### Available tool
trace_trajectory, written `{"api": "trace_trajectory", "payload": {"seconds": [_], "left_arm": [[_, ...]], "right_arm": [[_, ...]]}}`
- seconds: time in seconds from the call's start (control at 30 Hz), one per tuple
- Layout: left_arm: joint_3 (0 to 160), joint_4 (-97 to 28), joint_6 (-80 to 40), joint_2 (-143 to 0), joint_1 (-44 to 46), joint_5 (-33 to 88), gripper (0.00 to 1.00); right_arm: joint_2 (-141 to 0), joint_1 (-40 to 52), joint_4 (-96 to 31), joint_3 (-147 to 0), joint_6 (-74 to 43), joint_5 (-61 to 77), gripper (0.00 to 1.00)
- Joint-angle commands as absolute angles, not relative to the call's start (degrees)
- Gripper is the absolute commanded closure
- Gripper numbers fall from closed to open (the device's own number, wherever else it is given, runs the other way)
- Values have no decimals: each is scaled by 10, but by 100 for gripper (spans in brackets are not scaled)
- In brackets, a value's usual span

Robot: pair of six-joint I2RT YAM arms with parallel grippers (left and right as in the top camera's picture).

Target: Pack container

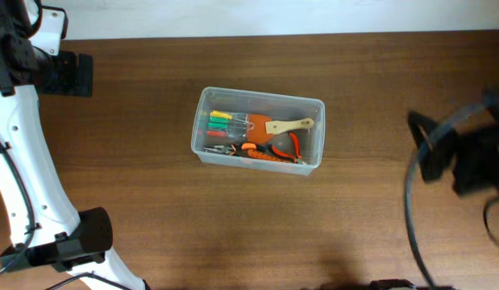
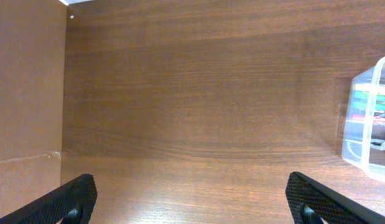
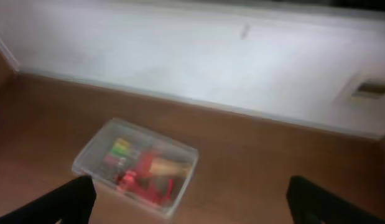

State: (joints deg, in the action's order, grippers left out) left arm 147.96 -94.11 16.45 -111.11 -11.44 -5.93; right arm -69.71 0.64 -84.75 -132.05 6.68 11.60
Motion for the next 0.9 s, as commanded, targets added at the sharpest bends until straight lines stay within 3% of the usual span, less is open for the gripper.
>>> {"api": "trace_trajectory", "payload": {"seconds": [0.0,0.1,0.43,0.87], "left_arm": [[1481,-941,157,-1108,-118,-53,1],[1481,-941,157,-1108,-118,-53,1],[1480,-941,157,-1108,-118,-53,1],[1480,-941,157,-1108,-118,-53,1]], "right_arm": [[-553,11,-705,-1106,73,57,1],[-421,11,-588,-892,68,58,2],[-81,10,-450,-335,66,58,2],[-7,-17,-437,-139,66,57,2]]}}
